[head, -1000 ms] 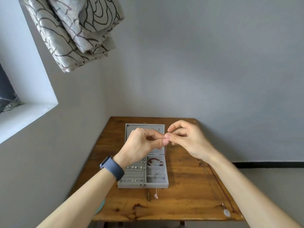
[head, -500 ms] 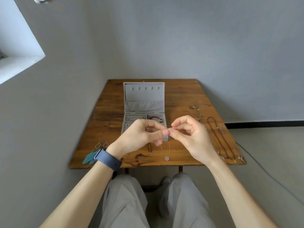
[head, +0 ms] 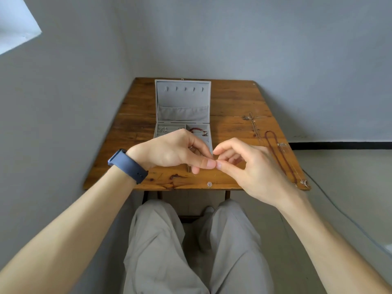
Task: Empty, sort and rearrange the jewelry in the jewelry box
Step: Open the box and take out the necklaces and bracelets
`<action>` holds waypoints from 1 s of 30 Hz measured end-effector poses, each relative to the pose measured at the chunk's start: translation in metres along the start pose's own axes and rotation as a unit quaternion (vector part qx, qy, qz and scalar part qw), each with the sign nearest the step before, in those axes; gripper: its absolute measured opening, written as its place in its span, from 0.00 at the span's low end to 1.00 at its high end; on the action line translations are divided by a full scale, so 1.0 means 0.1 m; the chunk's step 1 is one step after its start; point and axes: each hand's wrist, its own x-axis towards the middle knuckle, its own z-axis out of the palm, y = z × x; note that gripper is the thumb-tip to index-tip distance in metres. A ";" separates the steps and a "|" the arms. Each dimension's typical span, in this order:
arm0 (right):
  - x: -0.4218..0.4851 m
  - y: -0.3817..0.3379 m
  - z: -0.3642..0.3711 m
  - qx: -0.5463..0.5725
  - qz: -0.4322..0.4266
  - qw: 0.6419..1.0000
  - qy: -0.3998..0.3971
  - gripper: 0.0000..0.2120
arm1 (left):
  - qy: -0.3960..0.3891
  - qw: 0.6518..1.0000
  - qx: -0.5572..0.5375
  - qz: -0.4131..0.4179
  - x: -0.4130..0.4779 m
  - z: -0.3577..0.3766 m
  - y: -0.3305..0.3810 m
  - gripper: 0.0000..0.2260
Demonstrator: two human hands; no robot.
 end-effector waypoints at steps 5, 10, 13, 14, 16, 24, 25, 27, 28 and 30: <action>-0.03 -0.02 -0.02 0.152 0.030 0.988 0.001 0.10 | -0.018 0.998 -0.064 0.008 -0.03 0.00 0.04 0.06; -0.07 0.00 0.00 0.282 0.074 0.957 -0.007 0.12 | -0.027 0.994 -0.105 0.008 -0.03 0.03 0.03 0.05; -0.09 0.01 0.04 0.267 0.089 0.959 -0.015 0.12 | -0.020 0.994 -0.104 -0.009 -0.03 0.05 0.00 0.06; -0.09 0.02 0.06 0.263 0.096 0.960 -0.019 0.12 | -0.018 0.994 -0.106 -0.014 -0.03 0.06 -0.01 0.05; -0.10 0.04 0.10 0.248 0.109 0.962 -0.030 0.10 | -0.008 0.993 -0.116 -0.017 -0.03 0.07 -0.02 0.06; -0.23 0.34 0.60 0.171 0.176 0.968 -0.042 0.08 | 0.006 0.979 -0.204 0.003 -0.01 0.08 -0.04 0.08; -0.25 0.40 0.67 0.179 0.188 0.965 -0.030 0.09 | -0.002 0.974 -0.227 0.005 -0.02 0.07 -0.05 0.08; -0.29 0.50 0.79 0.224 0.229 0.947 0.014 0.09 | -0.025 0.954 -0.297 0.007 -0.03 0.05 -0.07 0.08; -0.31 0.54 0.85 0.266 0.263 0.926 0.046 0.08 | -0.035 0.943 -0.332 0.010 -0.03 0.03 -0.09 0.08; -0.36 0.58 0.92 0.371 0.339 0.857 0.116 0.07 | -0.040 0.924 -0.380 0.014 -0.05 -0.01 -0.12 0.08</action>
